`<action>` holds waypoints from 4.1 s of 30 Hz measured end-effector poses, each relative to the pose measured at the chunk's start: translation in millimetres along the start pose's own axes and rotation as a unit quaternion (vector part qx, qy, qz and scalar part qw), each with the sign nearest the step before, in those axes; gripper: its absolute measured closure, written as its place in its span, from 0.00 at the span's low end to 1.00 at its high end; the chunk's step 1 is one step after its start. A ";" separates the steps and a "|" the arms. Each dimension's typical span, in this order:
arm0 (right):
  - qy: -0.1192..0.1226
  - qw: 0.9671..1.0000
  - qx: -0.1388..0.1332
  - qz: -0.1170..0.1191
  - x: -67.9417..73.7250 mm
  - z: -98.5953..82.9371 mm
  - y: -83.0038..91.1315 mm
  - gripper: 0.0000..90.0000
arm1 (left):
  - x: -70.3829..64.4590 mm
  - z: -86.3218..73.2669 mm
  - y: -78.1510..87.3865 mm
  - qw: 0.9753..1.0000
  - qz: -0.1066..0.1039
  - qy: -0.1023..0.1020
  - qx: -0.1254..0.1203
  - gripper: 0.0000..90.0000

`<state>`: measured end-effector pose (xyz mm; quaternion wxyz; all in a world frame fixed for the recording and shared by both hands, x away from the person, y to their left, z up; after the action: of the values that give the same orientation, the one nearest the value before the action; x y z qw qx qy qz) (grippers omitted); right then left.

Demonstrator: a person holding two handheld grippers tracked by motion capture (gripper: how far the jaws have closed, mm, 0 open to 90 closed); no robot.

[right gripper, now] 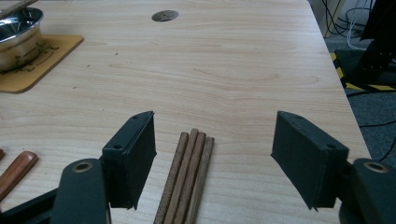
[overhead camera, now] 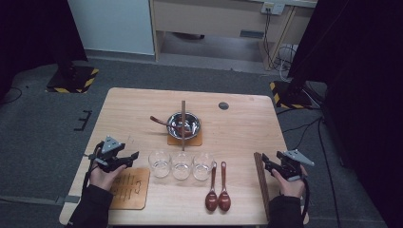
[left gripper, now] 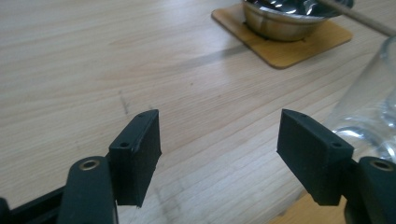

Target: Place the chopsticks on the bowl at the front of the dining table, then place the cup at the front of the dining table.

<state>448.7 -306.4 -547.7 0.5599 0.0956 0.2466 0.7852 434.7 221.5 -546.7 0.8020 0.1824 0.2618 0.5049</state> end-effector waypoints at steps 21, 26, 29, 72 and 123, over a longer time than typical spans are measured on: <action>-0.002 1.000 0.016 -0.012 -10.1 -13.1 -2.2 0.33 | -53.0 29.3 26.1 0.996 -0.083 0.017 -0.034 0.36; -0.005 1.000 0.023 -0.017 -15.0 -18.8 -1.3 0.32 | -57.7 26.6 19.4 0.996 -0.085 0.019 -0.017 0.37; -0.006 0.999 0.030 -0.020 -17.0 -23.1 -1.7 0.32 | -59.9 24.3 12.8 0.996 -0.085 0.017 -0.006 0.37; 0.008 0.994 0.105 -0.008 -19.5 -53.6 -9.5 0.30 | -79.2 -0.8 -32.2 0.991 -0.051 -0.010 0.127 0.76; 0.019 0.993 0.115 -0.014 -19.2 -54.5 -11.8 0.23 | -60.1 -2.1 -14.0 0.994 -0.047 0.041 0.093 0.92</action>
<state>442.1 -336.4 -598.0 0.5518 0.1408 0.3469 0.7452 422.2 161.1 -542.0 0.7930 0.2227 0.3491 0.4468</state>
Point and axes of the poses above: each handheld gripper's, and its own axes: y roughly backward along the jaws, z roughly out of its top, x roughly to its left, the point moved 9 cm from there along -y, roughly forward along the jaws, and after that the axes turned 14 degrees about y, right-handed, at the moved point
